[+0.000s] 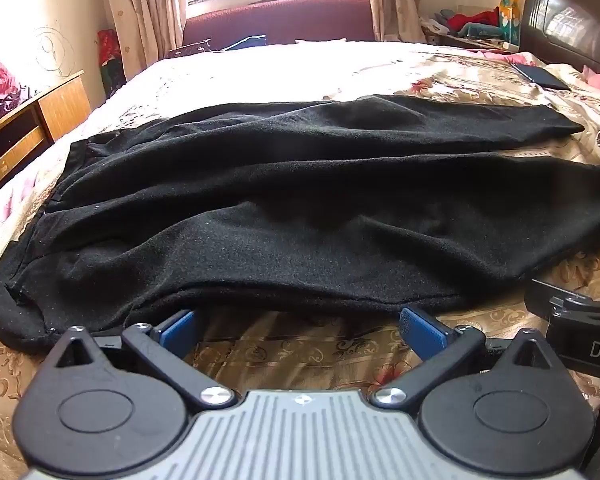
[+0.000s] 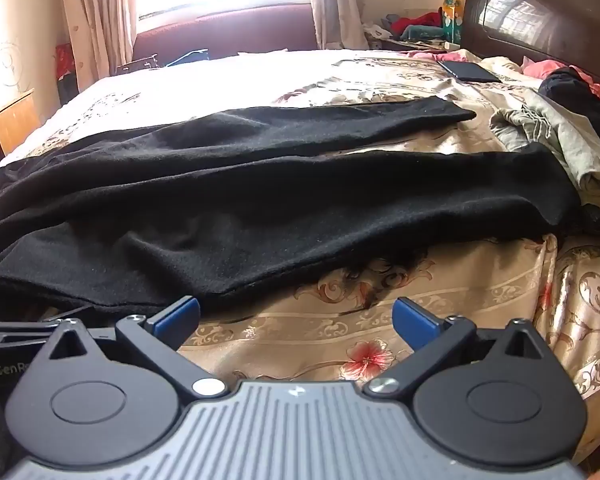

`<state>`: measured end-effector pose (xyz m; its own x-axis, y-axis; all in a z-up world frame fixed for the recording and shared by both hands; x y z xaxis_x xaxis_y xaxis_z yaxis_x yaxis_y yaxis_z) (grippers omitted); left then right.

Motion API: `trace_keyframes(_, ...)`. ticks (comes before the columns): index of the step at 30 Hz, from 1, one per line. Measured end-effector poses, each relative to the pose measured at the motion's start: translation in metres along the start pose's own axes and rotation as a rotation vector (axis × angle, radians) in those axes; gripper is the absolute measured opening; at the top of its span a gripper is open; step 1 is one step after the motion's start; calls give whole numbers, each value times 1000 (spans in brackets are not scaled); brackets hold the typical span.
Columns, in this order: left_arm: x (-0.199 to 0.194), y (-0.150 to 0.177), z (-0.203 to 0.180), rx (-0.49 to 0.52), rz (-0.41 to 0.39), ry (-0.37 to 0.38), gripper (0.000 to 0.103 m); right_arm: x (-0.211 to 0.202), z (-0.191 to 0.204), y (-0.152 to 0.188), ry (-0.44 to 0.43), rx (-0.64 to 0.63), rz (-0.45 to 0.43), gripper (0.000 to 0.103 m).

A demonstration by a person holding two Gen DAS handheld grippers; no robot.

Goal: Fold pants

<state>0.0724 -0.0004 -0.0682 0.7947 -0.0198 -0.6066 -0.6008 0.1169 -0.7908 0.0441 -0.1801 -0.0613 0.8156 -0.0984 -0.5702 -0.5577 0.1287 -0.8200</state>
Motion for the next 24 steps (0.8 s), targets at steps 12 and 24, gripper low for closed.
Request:
trace_keyframes(12,-1,3,-1,-5,4,2,103,0,-2,2,3,0,4,102)
trace_keyframes(24,1,1,0,-11,6,5,103,4,-1,3,24,-16,18,102)
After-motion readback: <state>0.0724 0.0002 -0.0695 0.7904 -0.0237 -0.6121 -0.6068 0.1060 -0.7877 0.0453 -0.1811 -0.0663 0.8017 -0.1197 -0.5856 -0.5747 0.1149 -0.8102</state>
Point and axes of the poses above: each gripper's, at about its wrist camera, not at the fingertips, and x roughly the way its jaws point, z to its left, y to its underside, the point moved 10 cm from there along x, roughly the way its jaws point, and after that the axes turned 6 degrees about -z, right-handed, at the moved point
